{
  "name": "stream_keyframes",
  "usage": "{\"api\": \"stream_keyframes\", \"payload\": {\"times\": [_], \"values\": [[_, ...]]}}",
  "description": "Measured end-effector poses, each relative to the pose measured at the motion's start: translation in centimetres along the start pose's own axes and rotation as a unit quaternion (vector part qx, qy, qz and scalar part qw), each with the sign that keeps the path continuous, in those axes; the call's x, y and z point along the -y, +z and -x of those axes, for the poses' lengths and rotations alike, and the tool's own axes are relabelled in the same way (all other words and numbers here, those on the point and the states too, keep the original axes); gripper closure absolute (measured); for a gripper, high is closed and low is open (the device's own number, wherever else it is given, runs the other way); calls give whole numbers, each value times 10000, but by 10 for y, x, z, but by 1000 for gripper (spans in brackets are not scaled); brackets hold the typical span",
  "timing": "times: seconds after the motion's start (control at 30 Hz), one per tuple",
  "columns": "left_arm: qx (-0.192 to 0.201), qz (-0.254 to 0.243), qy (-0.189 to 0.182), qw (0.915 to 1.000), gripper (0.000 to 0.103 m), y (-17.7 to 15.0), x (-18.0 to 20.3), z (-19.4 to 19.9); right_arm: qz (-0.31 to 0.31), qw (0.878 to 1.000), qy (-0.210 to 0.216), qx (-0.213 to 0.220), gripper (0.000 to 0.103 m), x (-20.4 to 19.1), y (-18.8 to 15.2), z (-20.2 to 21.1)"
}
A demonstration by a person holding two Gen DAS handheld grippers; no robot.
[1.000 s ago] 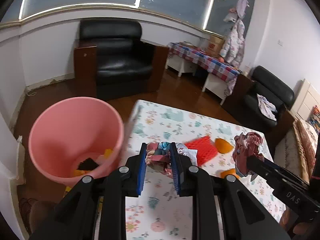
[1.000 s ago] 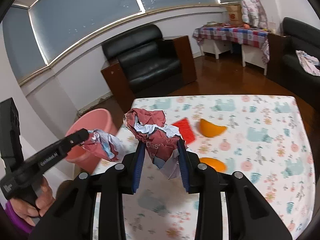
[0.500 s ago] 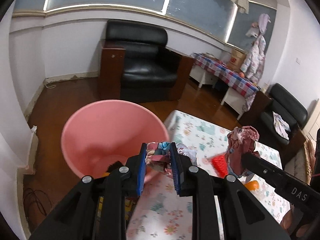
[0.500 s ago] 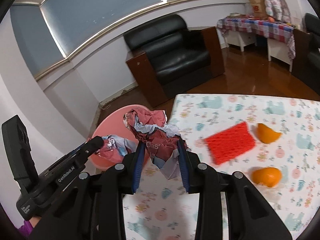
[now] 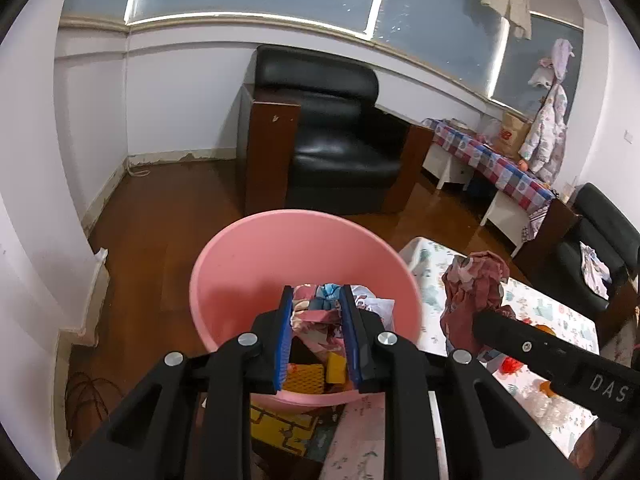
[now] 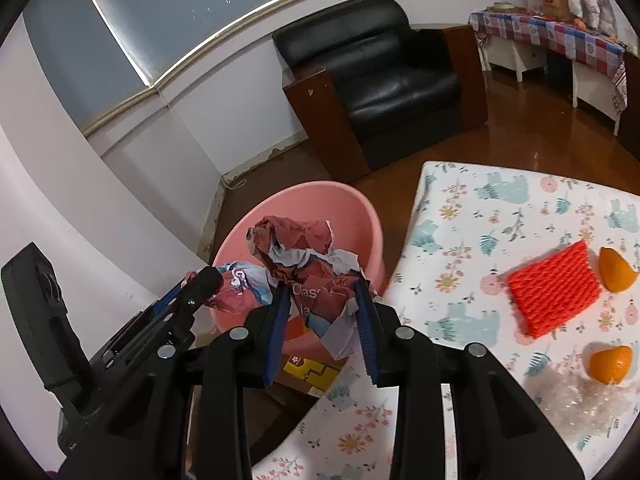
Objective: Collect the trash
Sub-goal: 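Carry both bags over the pink bucket with both tools, then open both tools to drop the two bags into the bucket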
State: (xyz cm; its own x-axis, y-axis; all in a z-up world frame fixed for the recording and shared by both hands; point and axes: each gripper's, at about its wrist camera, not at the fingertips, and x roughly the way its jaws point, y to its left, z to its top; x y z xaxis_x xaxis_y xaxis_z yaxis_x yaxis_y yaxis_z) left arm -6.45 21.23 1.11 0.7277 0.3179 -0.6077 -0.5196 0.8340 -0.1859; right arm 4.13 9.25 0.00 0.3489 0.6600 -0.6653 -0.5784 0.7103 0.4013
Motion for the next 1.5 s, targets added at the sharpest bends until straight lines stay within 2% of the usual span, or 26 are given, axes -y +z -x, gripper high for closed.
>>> {"api": "stream_keyframes", "payload": {"times": [0.47, 1.1, 1.23, 1.37, 1.5], "values": [[-165, 260, 293, 9991, 81, -4, -31, -23, 200, 9995, -48, -231, 70, -22, 6, -36], [-325, 255, 473, 9980, 80, -8, -33, -47, 209, 9980, -303, -519, 70, -20, 10, -79], [-366, 290, 478, 9978, 76, -11, -36, -50, 212, 9980, -320, -509, 70, -19, 11, -84], [-376, 327, 447, 9978, 63, -12, -37, -52, 210, 9982, -299, -485, 69, -20, 11, -87], [-375, 372, 407, 9978, 59, -15, -39, -52, 233, 9982, -299, -466, 67, -20, 10, -87]]}}
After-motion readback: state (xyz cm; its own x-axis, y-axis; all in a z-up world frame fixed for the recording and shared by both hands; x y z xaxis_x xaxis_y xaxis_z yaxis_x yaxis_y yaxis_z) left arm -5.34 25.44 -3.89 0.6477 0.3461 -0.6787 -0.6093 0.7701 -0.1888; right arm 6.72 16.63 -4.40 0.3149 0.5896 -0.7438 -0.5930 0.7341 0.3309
